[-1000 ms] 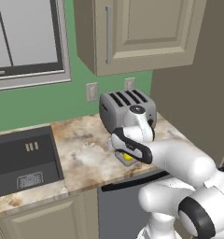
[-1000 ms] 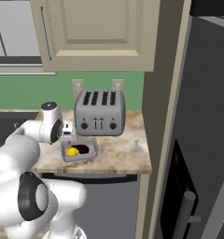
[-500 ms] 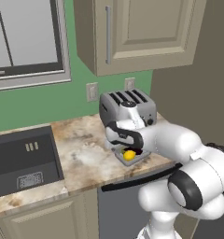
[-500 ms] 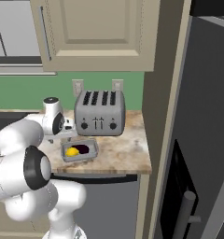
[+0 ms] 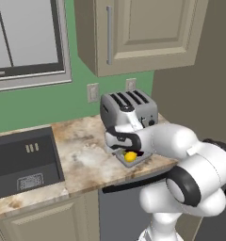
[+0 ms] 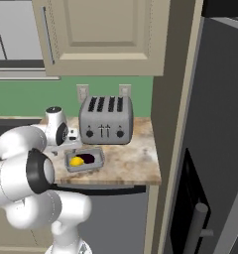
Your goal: Take the eggplant and lemon out of the freezer and place them in the tupperware container on the counter. Then put the tupperware containing the vegetables back in the freezer.
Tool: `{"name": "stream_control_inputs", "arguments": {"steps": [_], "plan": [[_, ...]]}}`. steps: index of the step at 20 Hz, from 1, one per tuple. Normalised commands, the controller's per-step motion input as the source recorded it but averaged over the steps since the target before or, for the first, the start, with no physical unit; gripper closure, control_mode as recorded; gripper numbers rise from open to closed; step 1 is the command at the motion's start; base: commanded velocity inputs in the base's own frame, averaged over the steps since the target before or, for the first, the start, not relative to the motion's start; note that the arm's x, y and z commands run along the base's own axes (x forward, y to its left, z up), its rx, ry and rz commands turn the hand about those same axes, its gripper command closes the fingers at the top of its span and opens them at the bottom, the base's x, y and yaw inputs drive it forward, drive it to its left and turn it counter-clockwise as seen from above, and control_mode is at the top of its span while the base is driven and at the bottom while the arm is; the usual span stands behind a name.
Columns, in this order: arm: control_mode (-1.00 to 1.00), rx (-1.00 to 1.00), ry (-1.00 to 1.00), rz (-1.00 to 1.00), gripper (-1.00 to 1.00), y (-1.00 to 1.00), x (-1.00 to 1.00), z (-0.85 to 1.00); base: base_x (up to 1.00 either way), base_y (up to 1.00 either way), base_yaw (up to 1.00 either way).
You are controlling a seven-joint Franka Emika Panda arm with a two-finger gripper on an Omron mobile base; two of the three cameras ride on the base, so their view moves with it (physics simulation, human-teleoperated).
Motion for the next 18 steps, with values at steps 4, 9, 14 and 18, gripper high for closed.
{"name": "stream_control_inputs", "arguments": {"steps": [4, 9, 14, 18], "plan": [[-1.00, 0.00, 0.00, 0.00, -1.00, 0.05, 0.00, -0.17, 0.00, 0.00, 0.00], [-1.00, 0.00, 0.00, 0.00, -1.00, 0.11, 0.00, -0.17, 0.00, 0.00, 0.00], [-1.00, 0.00, -0.03, 0.00, -1.00, 0.17, 0.00, -0.11, 0.00, 0.00, 0.00], [-1.00, 0.00, -0.01, 0.00, -1.00, 0.06, 0.00, -0.09, 0.00, 0.00, 0.00]]}}
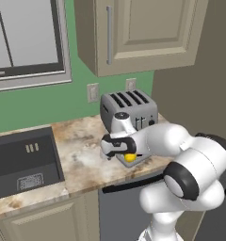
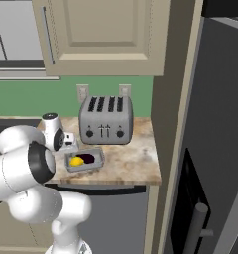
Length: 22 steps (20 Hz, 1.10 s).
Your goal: Take the eggplant and lemon out of the freezer and place them in the tupperware container on the counter. Then put the tupperware containing the vegetables back in the freezer.
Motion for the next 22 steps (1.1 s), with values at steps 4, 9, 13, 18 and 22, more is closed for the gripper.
{"name": "stream_control_inputs", "arguments": {"steps": [4, 9, 13, 18, 22], "plan": [[-1.00, 0.00, 0.00, 0.00, -1.00, 0.00, 0.00, -0.10, 0.00, 0.00, 0.00], [-1.00, 0.00, 0.00, 0.00, -1.00, 0.00, 0.00, -0.07, 0.00, 0.00, 0.00], [-1.00, 0.00, 0.00, 0.00, -1.00, 0.00, 0.00, -0.14, 0.00, 0.00, 0.00], [-1.00, 0.00, 0.00, 0.00, -1.00, 0.00, 0.00, -0.21, 0.00, 0.00, 0.00], [-1.00, 0.00, 0.00, 0.00, -1.00, 0.00, 0.00, -0.20, 0.00, 0.00, 0.00]]}}
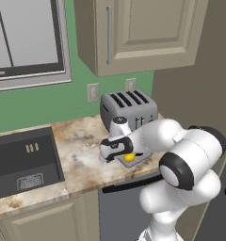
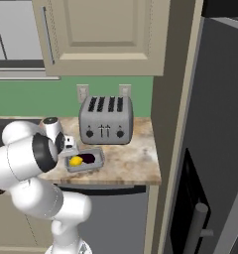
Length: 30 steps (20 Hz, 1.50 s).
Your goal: Take the eggplant and lemon out of the freezer and place them in the tupperware container on the counter. Then put the tupperware containing the vegetables back in the freezer.
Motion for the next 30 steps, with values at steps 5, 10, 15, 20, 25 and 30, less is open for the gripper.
{"name": "stream_control_inputs", "arguments": {"steps": [5, 10, 15, 20, 25, 30], "plan": [[-1.00, 0.00, 0.00, 0.00, -1.00, 0.00, 0.00, -0.22, 0.00, 0.00, 0.00], [-1.00, 0.00, 0.00, 0.00, -1.00, 0.00, 0.00, -0.30, 0.00, 0.00, 0.00], [-1.00, 0.00, 0.00, 0.00, -1.00, 0.00, 0.00, -0.25, 0.00, 0.00, 0.00], [-1.00, 0.00, 0.00, 0.00, -1.00, 0.00, 0.00, -0.22, 0.00, 0.00, 0.00], [-1.00, 0.00, 0.00, 0.00, 1.00, 0.00, 0.00, -0.21, 0.00, 0.00, 0.00], [-1.00, 0.00, 0.00, 0.00, 1.00, -0.03, 0.00, -0.13, 0.00, 0.00, 0.00]]}}
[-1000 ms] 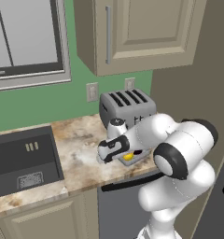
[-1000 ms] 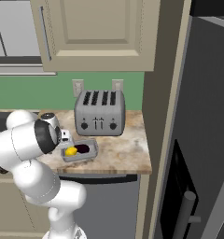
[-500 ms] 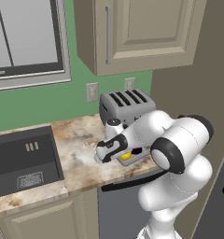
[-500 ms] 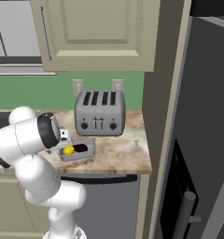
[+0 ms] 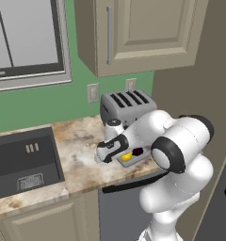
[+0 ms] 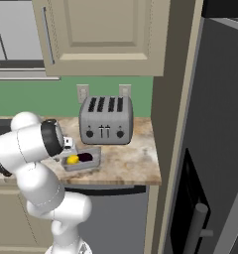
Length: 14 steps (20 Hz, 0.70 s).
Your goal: Take the eggplant and lemon out of the freezer and place them in the tupperware container on the counter. Then put the tupperware containing the vegetables back in the freezer.
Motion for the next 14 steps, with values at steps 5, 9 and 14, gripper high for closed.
{"name": "stream_control_inputs", "arguments": {"steps": [5, 9, 14], "plan": [[-1.00, 0.00, 0.00, 0.00, 1.00, -0.07, 0.00, 0.00, 0.00, 0.00, 0.00], [-1.00, 0.01, 0.00, 0.00, 1.00, -0.09, 0.00, 0.00, 0.00, 0.00, 0.00], [-1.00, 0.17, 0.00, 0.10, 1.00, -0.46, -0.04, 0.18, 0.00, 0.00, 0.00]]}}
